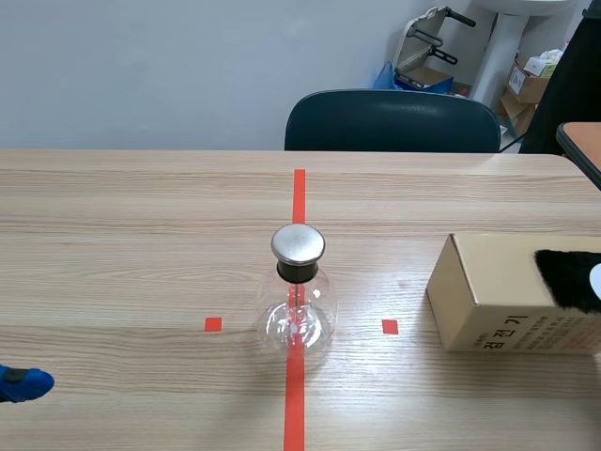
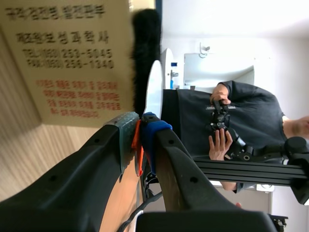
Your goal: Do the electroscope experiment
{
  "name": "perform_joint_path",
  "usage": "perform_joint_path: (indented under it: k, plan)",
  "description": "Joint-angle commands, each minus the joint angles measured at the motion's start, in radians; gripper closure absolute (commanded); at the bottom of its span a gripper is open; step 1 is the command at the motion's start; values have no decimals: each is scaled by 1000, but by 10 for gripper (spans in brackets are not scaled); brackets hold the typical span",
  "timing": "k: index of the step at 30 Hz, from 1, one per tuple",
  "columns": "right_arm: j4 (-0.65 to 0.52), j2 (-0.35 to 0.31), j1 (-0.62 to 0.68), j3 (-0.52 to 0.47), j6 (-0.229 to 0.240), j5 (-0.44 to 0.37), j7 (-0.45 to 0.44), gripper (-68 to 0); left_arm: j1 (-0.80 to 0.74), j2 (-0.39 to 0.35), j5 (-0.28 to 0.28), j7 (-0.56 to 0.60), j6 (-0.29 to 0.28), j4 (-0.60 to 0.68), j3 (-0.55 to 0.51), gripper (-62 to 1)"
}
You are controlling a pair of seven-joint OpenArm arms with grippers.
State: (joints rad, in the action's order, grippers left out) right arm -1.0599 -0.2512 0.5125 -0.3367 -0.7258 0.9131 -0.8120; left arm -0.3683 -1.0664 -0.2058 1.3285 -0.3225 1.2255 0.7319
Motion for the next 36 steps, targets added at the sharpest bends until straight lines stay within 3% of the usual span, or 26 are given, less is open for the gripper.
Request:
perform_joint_path:
  k: [1,10,13,15,18,25,27,32,34,36]
  plan:
    - [-10,0,-12,-10,-57,5,3,-20,0,4,-3,14,-2,6,-4,-412]
    - [-9,25,-14,-10,-57,64,30,-20,0,4,-3,14,-2,4,-4,-412]
    - [-9,25,-14,-10,-57,104,-16,-20,0,1,-3,15,-2,4,-4,-412]
    - [-9,25,-14,-10,-36,120,-71,-20,0,2,-3,15,-2,4,-4,-412]
    - [-9,28,-14,-10,-5,139,-78,-20,0,2,-3,23,-2,4,-4,-412]
    - [-9,30,-14,-10,-8,138,193,-20,0,2,-3,23,-2,4,-4,-412]
    - [-9,30,-14,-10,-7,140,166,-20,0,2,-3,23,-2,4,-4,-412]
    - [-9,31,-14,-10,-7,143,-112,-20,0,2,-3,23,-2,5,-4,-412]
    - [-9,34,-14,-10,-7,142,-108,-20,0,2,-3,23,-2,5,-4,-412]
    - [-9,40,-14,-10,-7,142,-9,-20,0,2,-3,22,-2,4,-4,-412]
